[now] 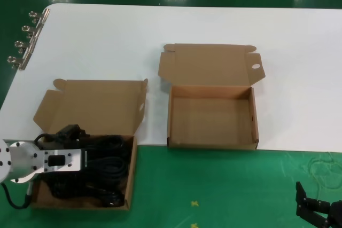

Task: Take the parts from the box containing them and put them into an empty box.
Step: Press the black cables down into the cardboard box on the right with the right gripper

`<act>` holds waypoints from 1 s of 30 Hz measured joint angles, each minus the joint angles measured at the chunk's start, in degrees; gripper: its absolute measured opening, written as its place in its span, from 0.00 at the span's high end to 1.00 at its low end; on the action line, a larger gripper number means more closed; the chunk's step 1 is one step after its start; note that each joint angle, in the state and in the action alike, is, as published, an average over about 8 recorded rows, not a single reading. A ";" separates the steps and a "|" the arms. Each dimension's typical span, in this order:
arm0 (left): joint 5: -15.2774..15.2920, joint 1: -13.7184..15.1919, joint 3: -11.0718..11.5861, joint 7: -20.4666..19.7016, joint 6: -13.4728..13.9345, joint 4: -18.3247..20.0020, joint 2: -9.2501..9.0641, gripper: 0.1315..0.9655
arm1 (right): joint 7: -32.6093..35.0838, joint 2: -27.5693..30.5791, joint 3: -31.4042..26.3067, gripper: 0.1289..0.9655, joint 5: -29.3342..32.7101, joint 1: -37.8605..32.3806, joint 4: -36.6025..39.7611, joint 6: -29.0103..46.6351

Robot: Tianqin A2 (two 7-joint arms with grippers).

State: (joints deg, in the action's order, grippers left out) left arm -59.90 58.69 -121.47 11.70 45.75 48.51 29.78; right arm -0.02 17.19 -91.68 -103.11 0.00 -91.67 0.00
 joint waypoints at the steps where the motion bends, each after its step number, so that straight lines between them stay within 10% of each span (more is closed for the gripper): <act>1: -0.11 0.03 0.00 0.01 0.02 -0.08 0.01 0.15 | 0.00 0.00 0.00 0.00 0.00 0.00 0.00 0.00; 30: 0.26 -2.70 0.56 -4.65 1.56 6.33 3.00 0.78 | 0.00 0.00 0.00 0.00 -0.01 0.00 0.00 0.00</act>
State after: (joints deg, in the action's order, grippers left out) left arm -59.64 55.99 -120.91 7.05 47.32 54.83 32.78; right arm -0.02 17.19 -91.67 -103.12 0.00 -91.67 0.00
